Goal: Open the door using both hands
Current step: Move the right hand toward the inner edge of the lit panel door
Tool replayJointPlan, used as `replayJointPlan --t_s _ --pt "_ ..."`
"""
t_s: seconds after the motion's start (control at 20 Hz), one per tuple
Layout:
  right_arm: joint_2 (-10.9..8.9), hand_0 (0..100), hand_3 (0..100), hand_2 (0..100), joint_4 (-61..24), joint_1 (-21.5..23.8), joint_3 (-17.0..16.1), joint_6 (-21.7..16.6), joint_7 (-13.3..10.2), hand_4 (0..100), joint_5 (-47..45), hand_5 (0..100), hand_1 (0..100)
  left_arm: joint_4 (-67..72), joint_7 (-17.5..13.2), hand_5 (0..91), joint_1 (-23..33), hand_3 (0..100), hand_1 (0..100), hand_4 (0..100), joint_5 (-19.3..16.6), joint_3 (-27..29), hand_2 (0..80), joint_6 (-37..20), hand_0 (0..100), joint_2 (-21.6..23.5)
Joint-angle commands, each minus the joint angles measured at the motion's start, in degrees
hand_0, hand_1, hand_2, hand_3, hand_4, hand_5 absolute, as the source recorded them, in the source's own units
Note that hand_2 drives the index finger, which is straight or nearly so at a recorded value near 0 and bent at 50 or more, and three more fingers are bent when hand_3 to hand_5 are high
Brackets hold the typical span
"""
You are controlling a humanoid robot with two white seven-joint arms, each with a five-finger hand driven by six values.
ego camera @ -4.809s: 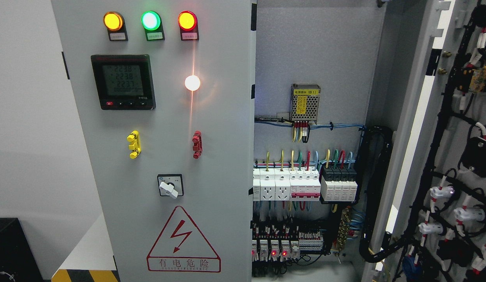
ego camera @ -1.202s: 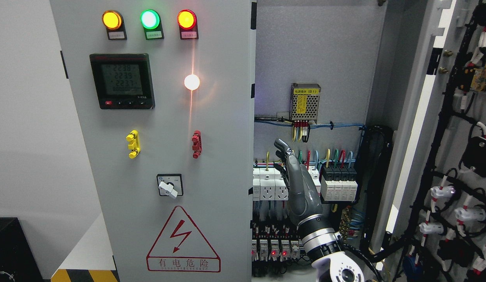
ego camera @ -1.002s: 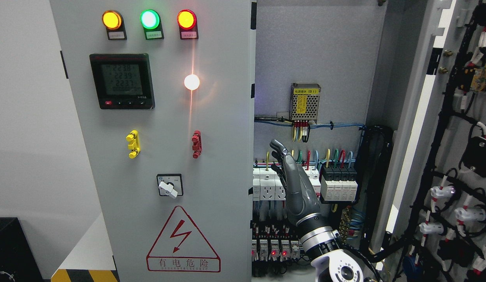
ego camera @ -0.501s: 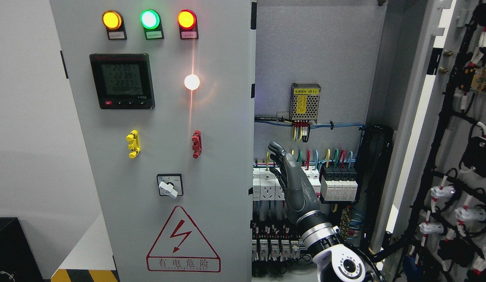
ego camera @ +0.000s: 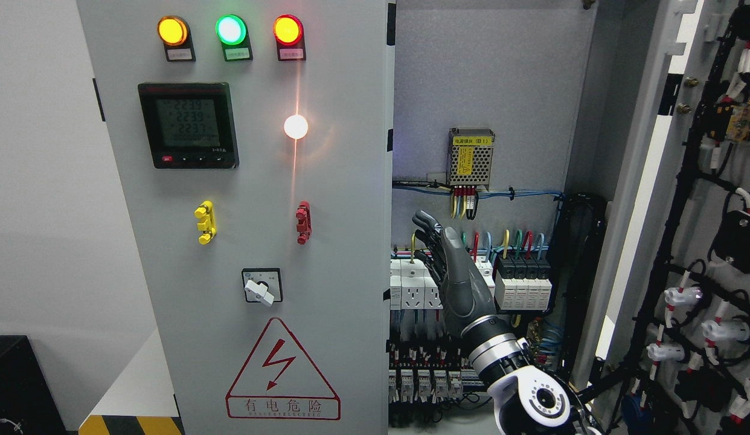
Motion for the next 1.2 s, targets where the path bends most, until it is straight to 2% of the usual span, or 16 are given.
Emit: replayJointPlan --t_s 0.0,0.35,0.45,0.6,1.15 --pt "0.16 0 0 0 0.07 -0.27 0.28 0.04 0.09 0 -1.31 0 0 -0.56 -0.08 0.0 0.7 0 0 0 0.01 -0.01 0.0 -0.07 0 -0.67" --pt "0.16 0 0 0 0.16 -0.27 0.55 0.04 0.26 0 -1.31 0 0 -0.56 -0.08 0.0 0.7 0 0 0 0.01 -0.01 0.0 -0.07 0 -0.67" --pt "0.16 0 0 0 0.16 -0.18 0.55 0.04 2.63 0 -1.22 0 0 -0.73 -0.08 0.0 0.7 0 0 0 0.01 -0.01 0.0 -0.07 0 -0.67" --pt "0.16 0 0 0 0.07 -0.27 0.37 2.05 3.16 0 -1.31 0 0 -1.34 -0.08 0.0 0.7 0 0 0 0.01 -0.01 0.0 -0.07 0 -0.67" --pt "0.25 0 0 0 0.16 -2.03 0.37 2.41 3.52 0 -1.75 0 0 -1.44 -0.08 0.0 0.7 0 0 0 0.01 -0.01 0.0 -0.07 0 -0.67"
